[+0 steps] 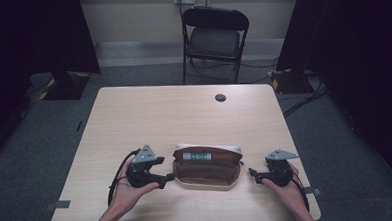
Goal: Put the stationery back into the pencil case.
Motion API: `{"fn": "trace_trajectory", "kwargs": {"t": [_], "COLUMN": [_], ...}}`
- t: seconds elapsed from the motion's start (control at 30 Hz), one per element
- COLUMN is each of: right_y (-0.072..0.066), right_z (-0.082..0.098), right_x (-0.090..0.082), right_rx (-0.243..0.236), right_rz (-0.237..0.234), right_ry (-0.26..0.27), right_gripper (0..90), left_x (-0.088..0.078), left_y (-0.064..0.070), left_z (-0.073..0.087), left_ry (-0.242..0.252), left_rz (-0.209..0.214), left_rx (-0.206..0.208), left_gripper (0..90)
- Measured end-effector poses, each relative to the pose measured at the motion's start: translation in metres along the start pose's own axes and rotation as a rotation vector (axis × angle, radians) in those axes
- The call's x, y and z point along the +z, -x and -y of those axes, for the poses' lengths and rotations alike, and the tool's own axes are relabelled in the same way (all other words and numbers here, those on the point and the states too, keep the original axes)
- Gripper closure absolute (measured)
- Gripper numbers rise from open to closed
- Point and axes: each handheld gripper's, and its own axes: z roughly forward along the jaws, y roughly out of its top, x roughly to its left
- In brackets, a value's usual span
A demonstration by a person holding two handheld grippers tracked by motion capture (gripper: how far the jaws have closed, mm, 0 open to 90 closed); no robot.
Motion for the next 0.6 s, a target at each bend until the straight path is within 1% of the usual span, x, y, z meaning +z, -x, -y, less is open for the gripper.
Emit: {"fn": "trace_trajectory", "kwargs": {"t": [0.03,0.07,0.1,0.13,0.2,0.27,0.3,0.37,0.4,0.43,0.47,0.5,0.53,0.57,0.6], "right_y": [0.0,0.0,0.0,0.0,0.0,0.0,0.0,0.0,0.0,0.0,0.0,0.0,0.0,0.0,0.0], "right_z": [0.0,0.0,0.0,0.0,0.0,0.0,0.0,0.0,0.0,0.0,0.0,0.0,0.0,0.0,0.0], "right_x": [0.0,0.0,0.0,0.0,0.0,0.0,0.0,0.0,0.0,0.0,0.0,0.0,0.0,0.0,0.0], "right_rx": [0.001,0.0,0.0,0.0,0.001,0.0,0.0,0.0,0.0,0.0,0.0,0.0,0.0,0.0,0.0], "right_rz": [0.001,0.002,0.002,0.002,0.002,0.002,0.002,0.002,0.003,0.002,0.002,0.002,0.003,0.002,0.002], "right_ry": [-0.001,-0.001,-0.001,-0.001,-0.001,-0.001,-0.001,-0.001,-0.001,-0.001,-0.001,-0.001,-0.001,-0.001,-0.001], "right_gripper": [17.2,17.2,17.2,17.1,17.2,17.1,17.1,17.1,17.1,17.1,17.1,17.1,17.1,17.2,17.1], "left_x": [-0.005,-0.008,-0.008,-0.012,-0.02,-0.026,-0.029,-0.035,-0.038,-0.043,-0.043,-0.046,-0.048,-0.052,-0.052], "left_y": [-0.005,-0.008,-0.008,-0.011,-0.016,-0.022,-0.025,-0.031,-0.034,-0.041,-0.041,-0.044,-0.047,-0.055,-0.055], "left_z": [0.003,0.005,0.005,0.006,0.011,0.016,0.019,0.024,0.028,0.034,0.034,0.038,0.042,0.052,0.052], "left_ry": [0.006,0.008,0.008,0.003,0.001,0.002,0.004,-0.002,-0.002,-0.017,-0.017,-0.011,-0.016,-0.029,-0.029], "left_rz": [-0.017,-0.031,-0.031,-0.045,-0.063,-0.08,-0.088,-0.112,-0.113,-0.137,-0.137,-0.137,-0.145,-0.169,-0.169], "left_rx": [-0.018,-0.02,-0.02,-0.014,-0.021,-0.037,-0.054,-0.07,-0.08,-0.094,-0.094,-0.111,-0.119,-0.128,-0.128], "left_gripper": [25.1,25.1,25.1,25.1,25.0,24.1,23.4,22.5,21.6,19.4,18.6,18.6,17.4,17.0,16.9]}}
